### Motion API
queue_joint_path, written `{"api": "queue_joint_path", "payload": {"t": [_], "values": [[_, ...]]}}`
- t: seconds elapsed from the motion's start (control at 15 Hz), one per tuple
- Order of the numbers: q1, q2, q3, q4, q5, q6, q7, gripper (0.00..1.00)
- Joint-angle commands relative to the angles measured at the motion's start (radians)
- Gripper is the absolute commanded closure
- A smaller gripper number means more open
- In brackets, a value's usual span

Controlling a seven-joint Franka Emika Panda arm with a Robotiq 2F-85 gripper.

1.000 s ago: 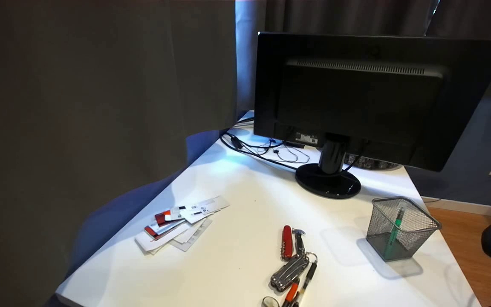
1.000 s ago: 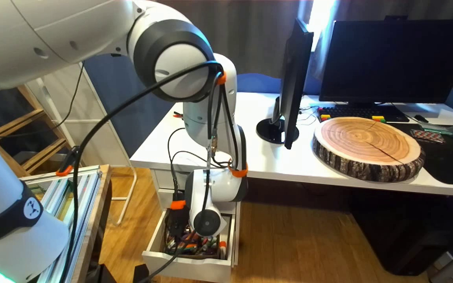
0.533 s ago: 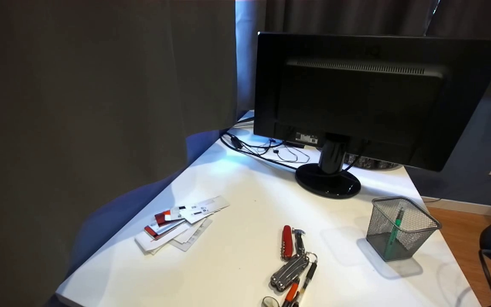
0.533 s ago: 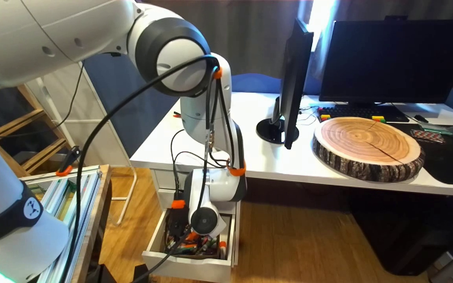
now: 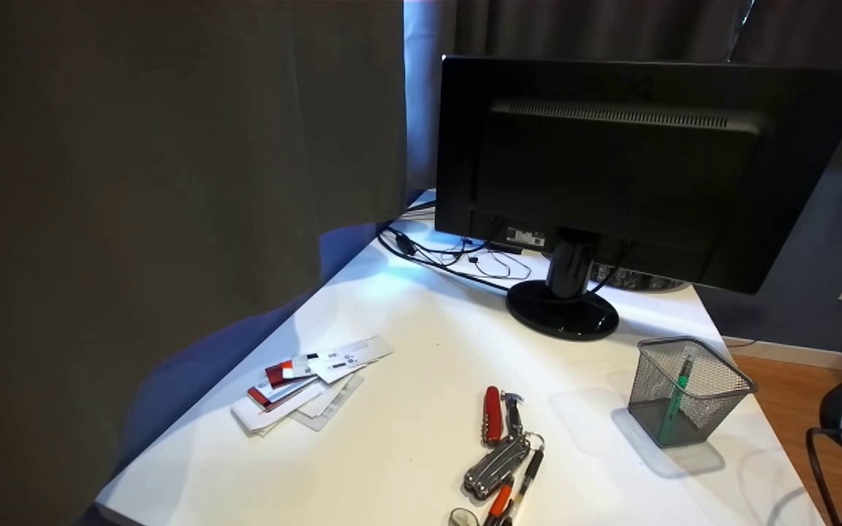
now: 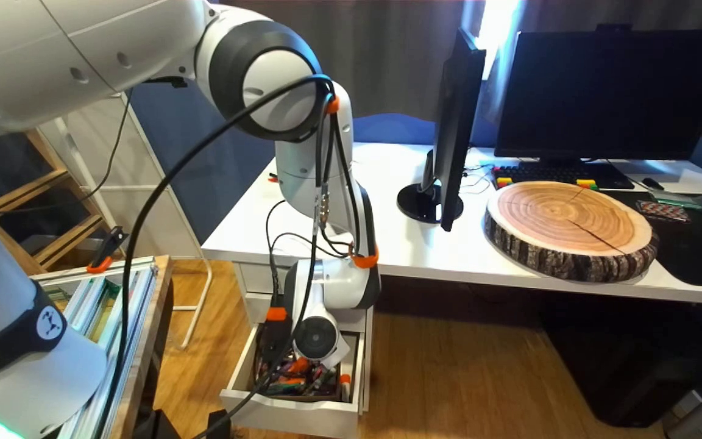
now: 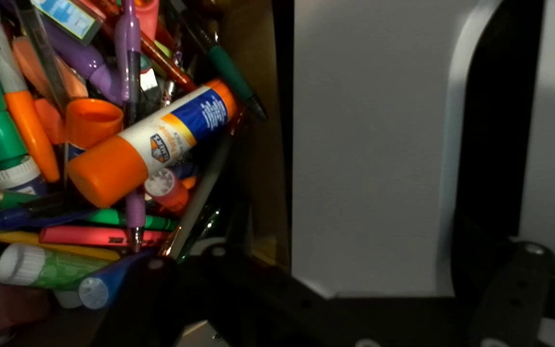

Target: Open the second white drawer from the top

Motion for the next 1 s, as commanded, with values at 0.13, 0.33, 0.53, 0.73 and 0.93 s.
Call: {"api": "queue_joint_path", "payload": {"t": [0.13,0.33,0.53,0.73,0.93], "values": [[0.065,-0.02,-0.037,-0.012,0.033,0.077,0.05,0.0],[0.079,-0.023,-0.05,-0.016,0.033,0.103,0.06,0.0],[0.09,-0.026,-0.06,-0.02,0.038,0.124,0.059,0.0],[0.098,-0.036,-0.069,-0.035,0.045,0.148,0.053,0.0],[0.108,-0.047,-0.082,-0.055,0.048,0.174,0.053,0.0]]}}
